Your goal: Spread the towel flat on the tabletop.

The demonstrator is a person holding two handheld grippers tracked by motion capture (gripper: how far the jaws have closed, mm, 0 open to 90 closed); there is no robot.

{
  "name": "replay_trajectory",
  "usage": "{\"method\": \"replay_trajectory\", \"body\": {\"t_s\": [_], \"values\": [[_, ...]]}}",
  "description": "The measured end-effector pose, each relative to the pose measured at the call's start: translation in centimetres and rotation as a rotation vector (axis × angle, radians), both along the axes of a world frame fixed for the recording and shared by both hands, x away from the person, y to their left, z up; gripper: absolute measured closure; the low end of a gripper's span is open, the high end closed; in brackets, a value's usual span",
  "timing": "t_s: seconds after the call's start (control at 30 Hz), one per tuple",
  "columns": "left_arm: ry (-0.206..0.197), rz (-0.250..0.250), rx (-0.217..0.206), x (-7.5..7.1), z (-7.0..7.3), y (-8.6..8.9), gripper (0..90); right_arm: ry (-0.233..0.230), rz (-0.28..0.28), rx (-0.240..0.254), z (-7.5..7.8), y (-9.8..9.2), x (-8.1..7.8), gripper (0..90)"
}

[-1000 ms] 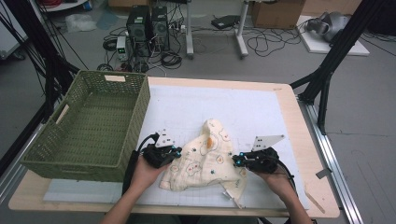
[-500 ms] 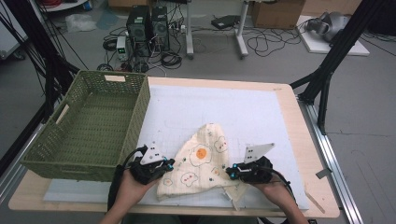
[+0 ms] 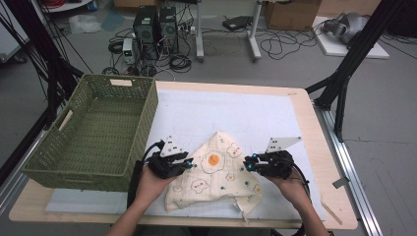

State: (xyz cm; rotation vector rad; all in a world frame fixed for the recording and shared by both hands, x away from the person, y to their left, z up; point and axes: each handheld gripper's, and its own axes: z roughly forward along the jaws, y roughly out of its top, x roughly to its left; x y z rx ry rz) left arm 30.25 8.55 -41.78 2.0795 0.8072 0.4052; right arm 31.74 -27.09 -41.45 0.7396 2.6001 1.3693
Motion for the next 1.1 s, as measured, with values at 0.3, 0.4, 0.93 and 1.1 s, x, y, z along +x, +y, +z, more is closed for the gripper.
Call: {"method": "replay_trajectory", "body": {"t_s": [0.3, 0.4, 0.93, 1.1], "values": [[0.085, 0.002, 0.053, 1.7, -2.0, -0.7, 73.3, 0.098, -0.075, -0.055, -2.1, 0.4, 2.2, 65.1], [0.081, -0.013, 0.061, 1.7, -2.0, -0.8, 86.6, 0.118, -0.060, -0.054, -2.4, 0.6, 2.3, 75.2], [-0.033, 0.027, 0.000, -1.0, 1.2, 0.2, 87.5, -0.038, -0.008, -0.054, 1.4, 2.1, 0.2, 87.0], [0.007, -0.005, 0.019, -1.9, -0.5, -0.2, 87.2, 0.006, 0.081, -0.097, -0.3, 5.1, -0.7, 87.0]]}}
